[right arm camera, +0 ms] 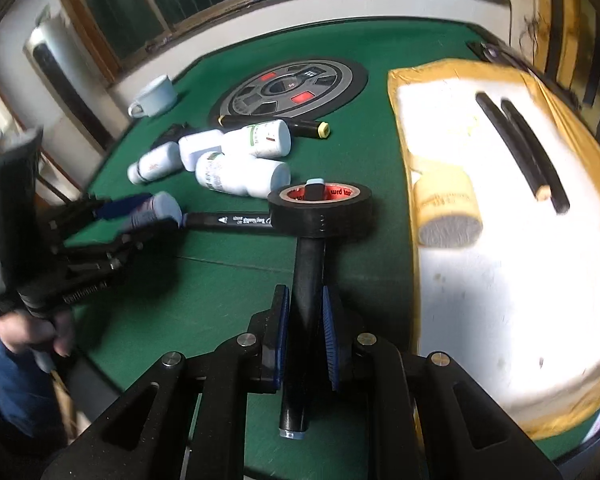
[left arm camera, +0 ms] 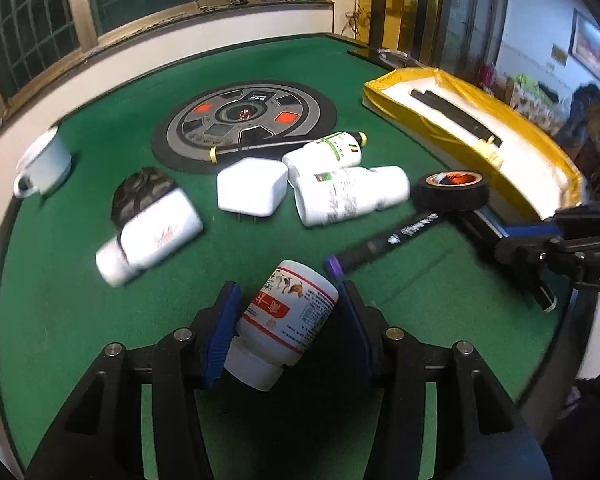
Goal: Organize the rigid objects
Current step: 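Grasp a white medicine bottle with the left tool while the right tool grasps a black marker, then carry the bottle and marker with both tools toward the tray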
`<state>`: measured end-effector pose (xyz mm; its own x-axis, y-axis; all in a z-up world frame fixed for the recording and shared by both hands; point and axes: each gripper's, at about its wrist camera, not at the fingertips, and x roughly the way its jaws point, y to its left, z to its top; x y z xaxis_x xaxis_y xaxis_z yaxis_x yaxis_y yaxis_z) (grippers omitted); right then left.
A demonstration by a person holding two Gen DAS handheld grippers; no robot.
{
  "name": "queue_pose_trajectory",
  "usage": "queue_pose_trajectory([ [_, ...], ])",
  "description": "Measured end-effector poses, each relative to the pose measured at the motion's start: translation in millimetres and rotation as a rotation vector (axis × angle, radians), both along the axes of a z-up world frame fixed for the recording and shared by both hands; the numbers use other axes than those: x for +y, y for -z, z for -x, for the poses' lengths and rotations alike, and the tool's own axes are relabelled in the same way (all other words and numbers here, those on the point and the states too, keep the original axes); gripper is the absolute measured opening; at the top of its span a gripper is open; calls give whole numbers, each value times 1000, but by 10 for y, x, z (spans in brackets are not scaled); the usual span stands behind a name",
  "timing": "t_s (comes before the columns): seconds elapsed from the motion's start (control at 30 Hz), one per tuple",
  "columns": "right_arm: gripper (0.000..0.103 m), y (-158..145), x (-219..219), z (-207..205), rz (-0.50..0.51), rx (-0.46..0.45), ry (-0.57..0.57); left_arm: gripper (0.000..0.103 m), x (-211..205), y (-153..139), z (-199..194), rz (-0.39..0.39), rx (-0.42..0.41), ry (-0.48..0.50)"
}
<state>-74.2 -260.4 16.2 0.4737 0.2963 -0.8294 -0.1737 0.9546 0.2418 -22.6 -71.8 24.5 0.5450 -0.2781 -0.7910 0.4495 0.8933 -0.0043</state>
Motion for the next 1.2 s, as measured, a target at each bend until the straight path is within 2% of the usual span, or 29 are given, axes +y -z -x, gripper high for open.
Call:
queue_pose_trajectory([
  [0.1,15,-17,-92,116,-93,26,4,45,155,-15,144,15,5,-28],
  [0.23,15,-36,-93,273,-167,63,-39,45,351,-8,217,10,19,-72],
  [0.3,15,-25,-32,294,-171,66,-68,45,367,9,209,-4,15,-83],
  [0.5,14,6,308,313,23,20,-139,45,303,61,238,-65,-20,-88],
  [0.63,15,42,425,280,148,-7,-143,46,255,138,203,-119,-14,-95],
  [0.8,14,104,529,289,206,-31,-158,45,274,145,210,-97,-30,-88],
  [0.9,13,74,525,301,133,-29,-170,43,332,95,233,-17,-17,-91],
  [1.03,13,3,530,314,41,-38,-189,40,315,-36,306,61,-39,-91],
  [1.2,13,-7,593,346,-19,-50,-193,38,205,-69,330,85,-35,-88],
])
